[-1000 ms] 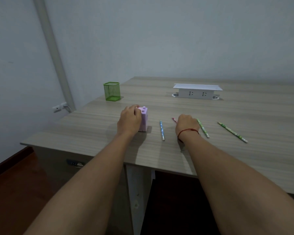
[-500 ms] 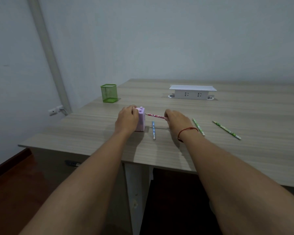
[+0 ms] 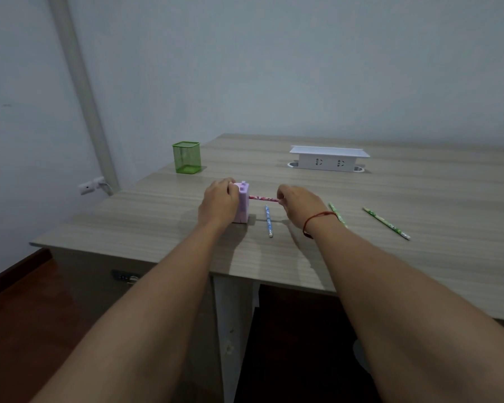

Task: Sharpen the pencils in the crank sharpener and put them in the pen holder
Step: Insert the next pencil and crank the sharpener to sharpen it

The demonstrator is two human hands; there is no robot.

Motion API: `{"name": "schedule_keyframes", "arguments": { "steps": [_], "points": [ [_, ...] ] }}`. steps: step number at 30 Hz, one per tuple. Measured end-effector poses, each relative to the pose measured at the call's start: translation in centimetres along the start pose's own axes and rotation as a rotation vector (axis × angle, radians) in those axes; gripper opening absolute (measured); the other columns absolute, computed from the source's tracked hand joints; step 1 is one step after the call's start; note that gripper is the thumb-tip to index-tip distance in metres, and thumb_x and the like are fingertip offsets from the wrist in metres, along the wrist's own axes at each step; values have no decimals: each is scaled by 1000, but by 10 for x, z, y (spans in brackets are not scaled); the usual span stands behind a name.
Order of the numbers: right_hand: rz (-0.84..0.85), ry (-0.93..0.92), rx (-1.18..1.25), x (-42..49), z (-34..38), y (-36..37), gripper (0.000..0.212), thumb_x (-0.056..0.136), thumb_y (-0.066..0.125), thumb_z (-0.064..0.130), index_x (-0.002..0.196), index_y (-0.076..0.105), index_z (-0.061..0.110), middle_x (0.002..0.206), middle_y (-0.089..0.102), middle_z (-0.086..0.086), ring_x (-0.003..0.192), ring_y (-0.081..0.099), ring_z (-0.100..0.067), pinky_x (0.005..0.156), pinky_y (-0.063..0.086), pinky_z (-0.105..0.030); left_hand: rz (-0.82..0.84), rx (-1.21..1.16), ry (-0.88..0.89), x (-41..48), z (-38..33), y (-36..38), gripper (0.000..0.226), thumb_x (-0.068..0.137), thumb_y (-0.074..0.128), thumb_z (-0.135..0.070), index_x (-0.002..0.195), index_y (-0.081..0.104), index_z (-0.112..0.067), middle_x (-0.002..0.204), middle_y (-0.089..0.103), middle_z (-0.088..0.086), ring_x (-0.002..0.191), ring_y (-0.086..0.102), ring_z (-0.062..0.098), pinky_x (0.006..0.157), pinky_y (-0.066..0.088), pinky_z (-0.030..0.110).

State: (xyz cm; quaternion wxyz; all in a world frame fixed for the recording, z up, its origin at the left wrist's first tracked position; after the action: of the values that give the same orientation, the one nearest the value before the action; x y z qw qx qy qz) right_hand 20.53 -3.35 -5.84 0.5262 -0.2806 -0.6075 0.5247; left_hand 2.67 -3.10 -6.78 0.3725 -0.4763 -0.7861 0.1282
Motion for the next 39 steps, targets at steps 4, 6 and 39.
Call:
{"name": "schedule_keyframes", "arguments": {
  "steps": [4, 6, 39],
  "points": [
    [-17, -3, -42, 8, 13, 5, 21, 100, 41, 5, 112, 57, 9, 113, 61, -14, 100, 59, -33, 79, 47, -38, -43, 48, 27, -5, -3, -5, 34, 95, 33, -21, 112, 62, -14, 116, 61, 11, 106, 52, 27, 79, 41, 35],
    [-23, -2, -47, 10, 15, 8, 22, 99, 41, 5, 111, 58, 10, 113, 62, -15, 101, 59, -33, 81, 47, -38, -55, 83, 48, -5, -6, -6, 33, 95, 34, -21, 110, 62, -13, 114, 61, 12, 105, 53, 29, 79, 43, 36],
    [161, -168, 26, 21, 93, 29, 96, 79, 70, 12, 152, 9, 26, 162, 1, -2, 119, 54, -40, 95, 49, -50, 266, 137, 37, -14, 51, -8, 18, 87, 49, -4, 88, 65, -12, 96, 68, 11, 88, 63, 29, 76, 52, 36]
  ]
}}
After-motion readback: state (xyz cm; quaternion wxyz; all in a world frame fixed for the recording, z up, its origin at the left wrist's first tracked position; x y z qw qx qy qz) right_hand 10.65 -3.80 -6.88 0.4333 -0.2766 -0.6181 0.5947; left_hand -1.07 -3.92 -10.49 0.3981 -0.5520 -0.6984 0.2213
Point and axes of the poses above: each hand's wrist, its own x-axis towards the middle knuckle, its own y-axis out of the palm, z = x × y, the point moved 10 cm from there along x, towards the middle knuckle
